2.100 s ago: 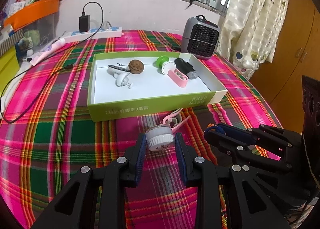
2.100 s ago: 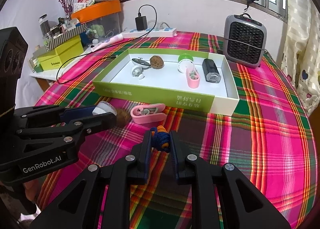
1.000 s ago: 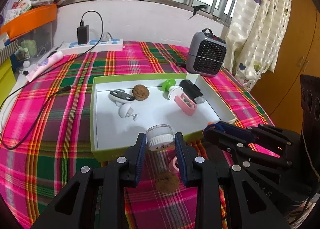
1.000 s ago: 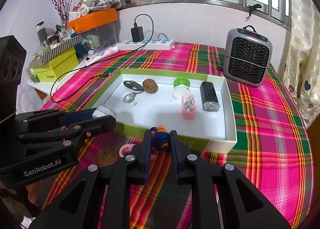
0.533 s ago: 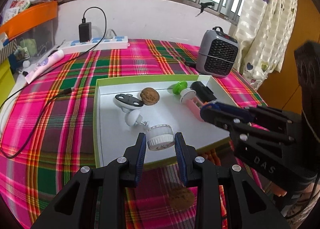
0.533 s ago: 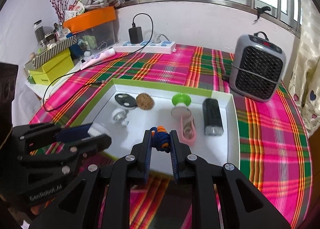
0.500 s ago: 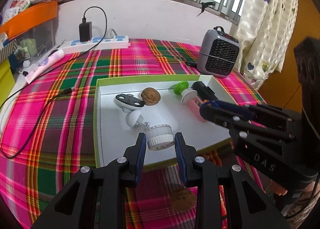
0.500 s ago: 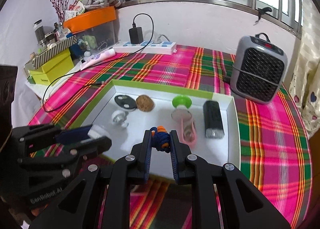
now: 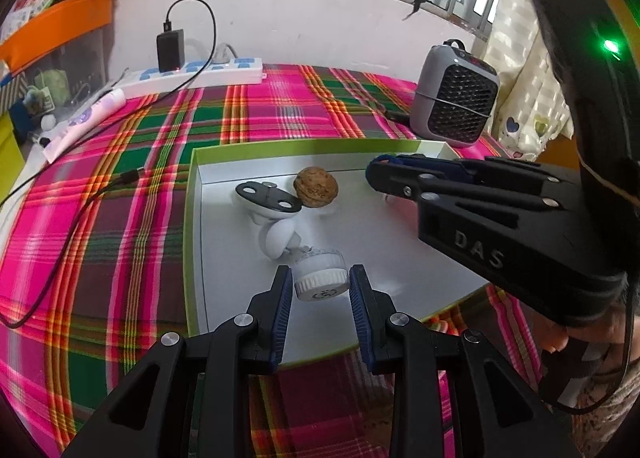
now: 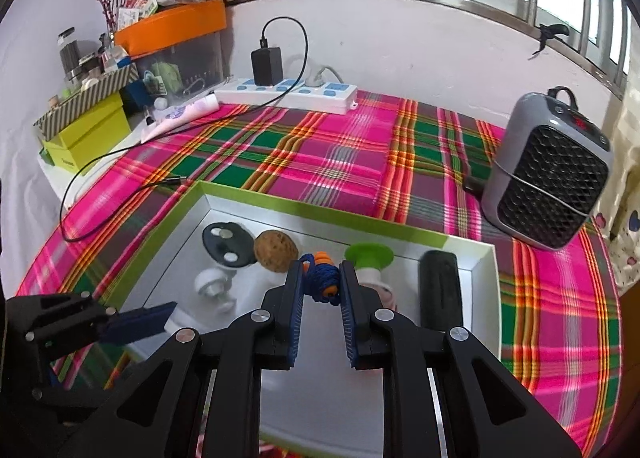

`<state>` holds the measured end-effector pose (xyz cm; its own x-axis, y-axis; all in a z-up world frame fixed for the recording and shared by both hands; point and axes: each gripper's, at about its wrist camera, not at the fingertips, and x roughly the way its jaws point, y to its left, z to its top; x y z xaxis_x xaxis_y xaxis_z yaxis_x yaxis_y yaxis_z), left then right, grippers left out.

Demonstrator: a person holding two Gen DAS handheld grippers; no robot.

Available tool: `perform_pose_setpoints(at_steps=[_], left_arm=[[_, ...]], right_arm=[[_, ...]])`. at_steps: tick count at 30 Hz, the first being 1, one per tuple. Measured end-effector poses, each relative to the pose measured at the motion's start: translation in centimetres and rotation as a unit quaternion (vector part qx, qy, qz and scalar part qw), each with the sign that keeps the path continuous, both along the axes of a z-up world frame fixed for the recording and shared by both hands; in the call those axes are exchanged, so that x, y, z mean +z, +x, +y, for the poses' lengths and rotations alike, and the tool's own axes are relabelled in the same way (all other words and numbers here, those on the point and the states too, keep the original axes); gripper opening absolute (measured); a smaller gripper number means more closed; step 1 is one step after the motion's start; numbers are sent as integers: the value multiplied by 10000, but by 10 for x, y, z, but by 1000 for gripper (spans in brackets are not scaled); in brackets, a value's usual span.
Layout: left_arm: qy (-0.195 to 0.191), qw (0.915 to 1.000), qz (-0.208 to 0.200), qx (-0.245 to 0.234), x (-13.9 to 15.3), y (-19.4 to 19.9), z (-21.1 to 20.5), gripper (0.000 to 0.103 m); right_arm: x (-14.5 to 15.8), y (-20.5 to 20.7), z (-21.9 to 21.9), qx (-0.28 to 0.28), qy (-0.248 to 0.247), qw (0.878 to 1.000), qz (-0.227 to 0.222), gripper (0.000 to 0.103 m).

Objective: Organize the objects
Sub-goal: 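Carry the white jar into the tray with the left tool while the right tool carries the blue toy there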

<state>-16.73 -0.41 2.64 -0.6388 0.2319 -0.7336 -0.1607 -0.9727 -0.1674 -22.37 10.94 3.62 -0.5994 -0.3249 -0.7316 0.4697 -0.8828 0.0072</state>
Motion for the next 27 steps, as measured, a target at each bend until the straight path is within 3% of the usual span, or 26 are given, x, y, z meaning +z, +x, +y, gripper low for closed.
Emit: perform_pose_setpoints(at_steps=[9,27], left_arm=[[-113,9999,-6,-6,-3,-5,-1,27],[-161,9999,6,7,-3,-6,0,27]], right_arm=[[-11,-22,-10,7,121,9997,-223,19],[-19,-27,-17,44,291,9992,-279,19]])
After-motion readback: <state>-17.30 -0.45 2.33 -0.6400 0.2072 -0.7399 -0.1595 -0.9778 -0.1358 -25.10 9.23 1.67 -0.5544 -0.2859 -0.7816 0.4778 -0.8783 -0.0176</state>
